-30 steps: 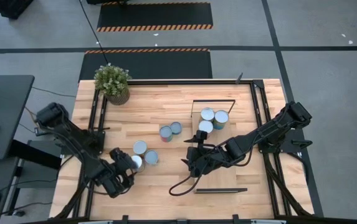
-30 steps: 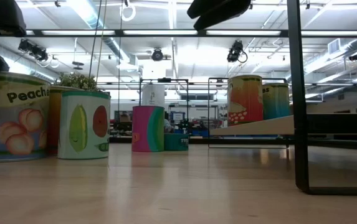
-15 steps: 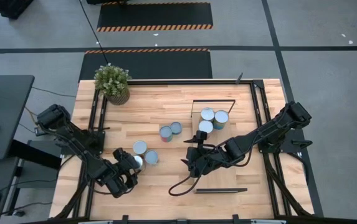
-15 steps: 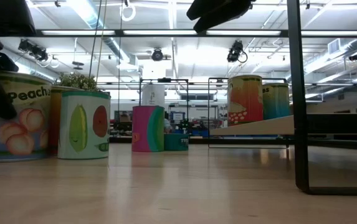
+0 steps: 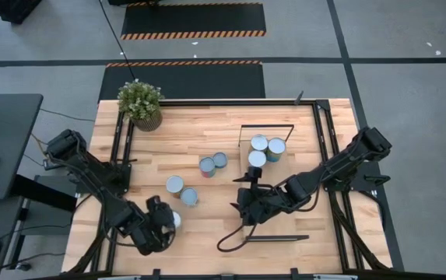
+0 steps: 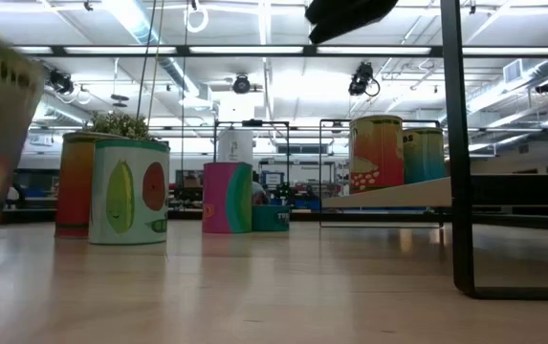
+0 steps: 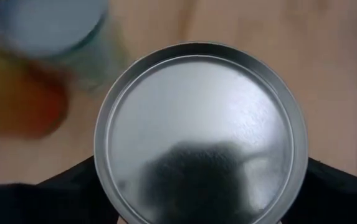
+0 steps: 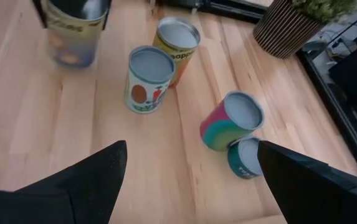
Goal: Pick and place cans onto a shelf
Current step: Put the canned peaches on the shelf
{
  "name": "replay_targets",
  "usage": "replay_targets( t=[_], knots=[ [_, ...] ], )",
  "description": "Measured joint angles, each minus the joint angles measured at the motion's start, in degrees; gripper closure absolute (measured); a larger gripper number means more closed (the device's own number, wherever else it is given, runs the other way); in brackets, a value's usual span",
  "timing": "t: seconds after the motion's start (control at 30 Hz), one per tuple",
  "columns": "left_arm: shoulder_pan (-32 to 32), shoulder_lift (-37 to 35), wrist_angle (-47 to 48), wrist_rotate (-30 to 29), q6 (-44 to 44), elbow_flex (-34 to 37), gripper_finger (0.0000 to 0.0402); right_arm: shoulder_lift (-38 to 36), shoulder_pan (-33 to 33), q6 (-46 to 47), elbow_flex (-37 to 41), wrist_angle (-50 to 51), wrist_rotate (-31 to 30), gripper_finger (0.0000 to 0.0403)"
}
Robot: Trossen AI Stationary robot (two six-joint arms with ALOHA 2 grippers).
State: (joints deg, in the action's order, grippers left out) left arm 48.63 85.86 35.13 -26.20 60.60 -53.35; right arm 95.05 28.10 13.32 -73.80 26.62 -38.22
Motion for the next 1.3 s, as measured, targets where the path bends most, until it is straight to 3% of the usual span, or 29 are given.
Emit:
replay_targets(
  t=[0.2,0.4,0.63,0.83,1.3],
  knots=[
    [-4.7,0.0,-12.1,-3.9,-11.3,-0.4,0.008,-2.0,0.8,-0.3,0.0,1.2,-1.2,0.0035],
    [-11.4,0.0,-24.1,-3.7,-24.3,-0.4,0.008,-6.1,1.7,0.3,0.0,6.2,-1.2,0.0035],
    [-19.4,1.7,-32.4,-1.4,-31.2,-0.4,0.0079,-10.9,3.3,7.2,0.0,15.5,-0.8,0.0035],
    [-24.4,7.3,-42.8,1.6,-34.8,-0.5,0.0079,-13.1,4.9,10.4,3.3,15.7,-1.0,0.0035],
    [-31.7,23.1,-35.9,8.9,-46.3,-19.7,0.0079,-18.5,6.7,13.7,4.1,19.2,-1.3,0.0035]
  ],
)
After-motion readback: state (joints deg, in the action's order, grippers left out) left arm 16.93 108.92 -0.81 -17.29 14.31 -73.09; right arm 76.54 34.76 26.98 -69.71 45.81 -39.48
